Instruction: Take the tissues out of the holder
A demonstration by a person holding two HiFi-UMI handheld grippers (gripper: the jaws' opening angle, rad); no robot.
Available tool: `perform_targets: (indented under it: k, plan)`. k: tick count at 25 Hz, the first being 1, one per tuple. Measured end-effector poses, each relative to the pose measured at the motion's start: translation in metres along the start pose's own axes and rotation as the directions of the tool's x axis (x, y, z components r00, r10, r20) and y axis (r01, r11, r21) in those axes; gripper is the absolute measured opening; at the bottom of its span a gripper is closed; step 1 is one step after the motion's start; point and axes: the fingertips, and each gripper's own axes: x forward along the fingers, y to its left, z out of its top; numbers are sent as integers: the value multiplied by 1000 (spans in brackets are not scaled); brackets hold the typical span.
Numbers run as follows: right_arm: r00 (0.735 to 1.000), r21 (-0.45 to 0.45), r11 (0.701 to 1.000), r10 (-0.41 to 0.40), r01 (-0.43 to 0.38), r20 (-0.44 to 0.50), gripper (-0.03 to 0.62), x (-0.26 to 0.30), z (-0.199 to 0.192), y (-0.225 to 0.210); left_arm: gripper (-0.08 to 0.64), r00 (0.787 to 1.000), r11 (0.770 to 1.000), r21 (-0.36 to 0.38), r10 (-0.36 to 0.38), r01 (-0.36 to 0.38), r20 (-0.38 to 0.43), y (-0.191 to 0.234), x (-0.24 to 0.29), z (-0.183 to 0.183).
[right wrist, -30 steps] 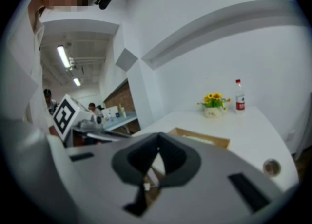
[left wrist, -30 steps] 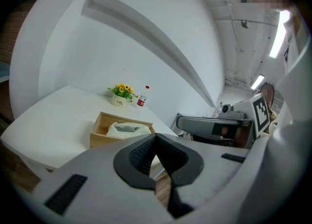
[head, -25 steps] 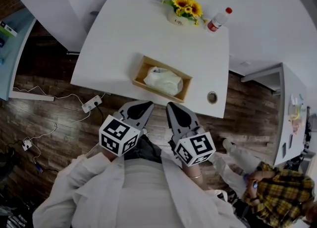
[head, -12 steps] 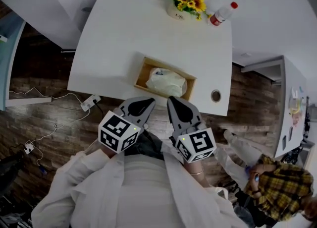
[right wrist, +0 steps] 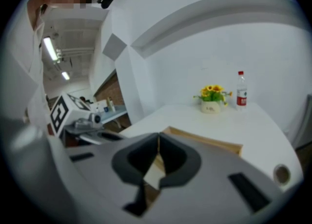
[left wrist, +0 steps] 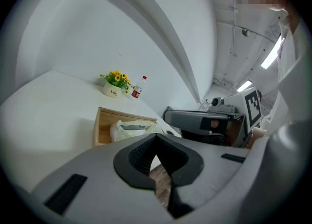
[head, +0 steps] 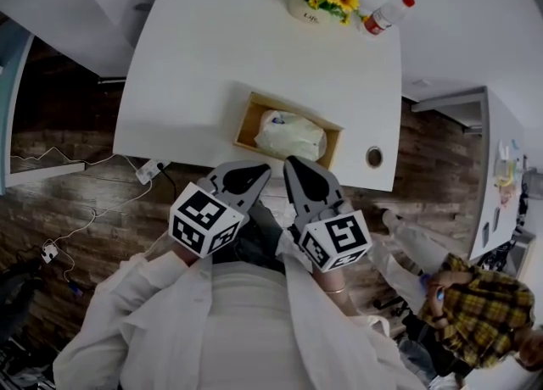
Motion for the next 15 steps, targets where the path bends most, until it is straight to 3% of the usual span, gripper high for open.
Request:
perform_targets:
  k: [15]
  plan:
    - [993,-160,987,-24,5,-115,9,7,0,-16,17,997,992,-118,47,-39,63,11,13,11]
